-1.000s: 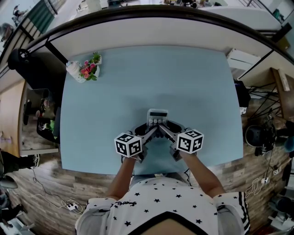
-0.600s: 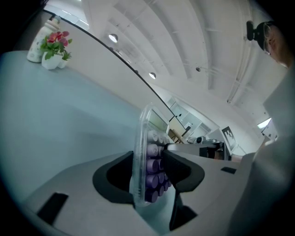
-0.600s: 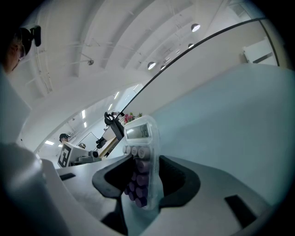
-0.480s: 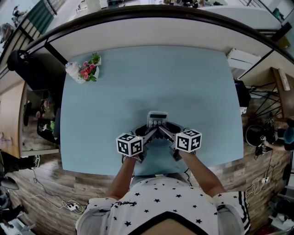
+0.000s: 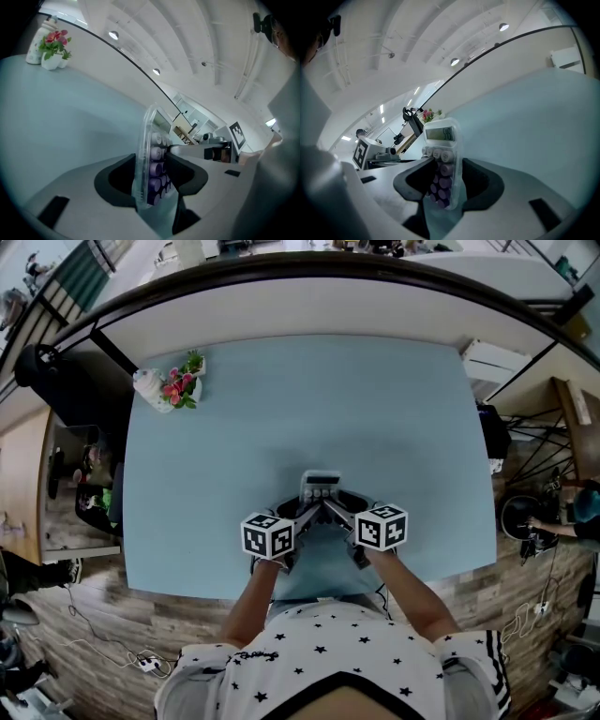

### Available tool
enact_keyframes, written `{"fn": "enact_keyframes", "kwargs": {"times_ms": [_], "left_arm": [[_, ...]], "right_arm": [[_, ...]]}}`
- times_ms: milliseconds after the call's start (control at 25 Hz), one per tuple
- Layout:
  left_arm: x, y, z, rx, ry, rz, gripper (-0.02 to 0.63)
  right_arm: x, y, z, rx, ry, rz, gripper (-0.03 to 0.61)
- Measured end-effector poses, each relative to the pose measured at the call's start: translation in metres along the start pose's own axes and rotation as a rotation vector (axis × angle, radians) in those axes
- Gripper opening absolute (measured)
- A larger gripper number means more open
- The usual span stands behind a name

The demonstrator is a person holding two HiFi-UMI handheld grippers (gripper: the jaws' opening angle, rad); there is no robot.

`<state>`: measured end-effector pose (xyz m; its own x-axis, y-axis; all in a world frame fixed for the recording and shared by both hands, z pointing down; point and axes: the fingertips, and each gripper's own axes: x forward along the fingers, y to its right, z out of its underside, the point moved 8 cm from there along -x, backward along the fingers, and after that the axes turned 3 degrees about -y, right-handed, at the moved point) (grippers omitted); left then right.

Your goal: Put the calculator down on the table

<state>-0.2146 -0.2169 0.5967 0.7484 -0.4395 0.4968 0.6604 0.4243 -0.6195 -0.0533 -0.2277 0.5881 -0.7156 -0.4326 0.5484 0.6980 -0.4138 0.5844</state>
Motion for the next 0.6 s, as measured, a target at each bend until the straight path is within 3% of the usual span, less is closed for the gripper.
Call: {"fn": "enact_keyframes", "kwargs": {"times_ms": [600], "left_arm": [[0.0044,-0.0053,0.0005,-0.060,-0.001,-0.049,0.209]], "right_arm": [[0.0076,0.0041,-0.0013,-0.010,-0.006,0.033,0.186]]}}
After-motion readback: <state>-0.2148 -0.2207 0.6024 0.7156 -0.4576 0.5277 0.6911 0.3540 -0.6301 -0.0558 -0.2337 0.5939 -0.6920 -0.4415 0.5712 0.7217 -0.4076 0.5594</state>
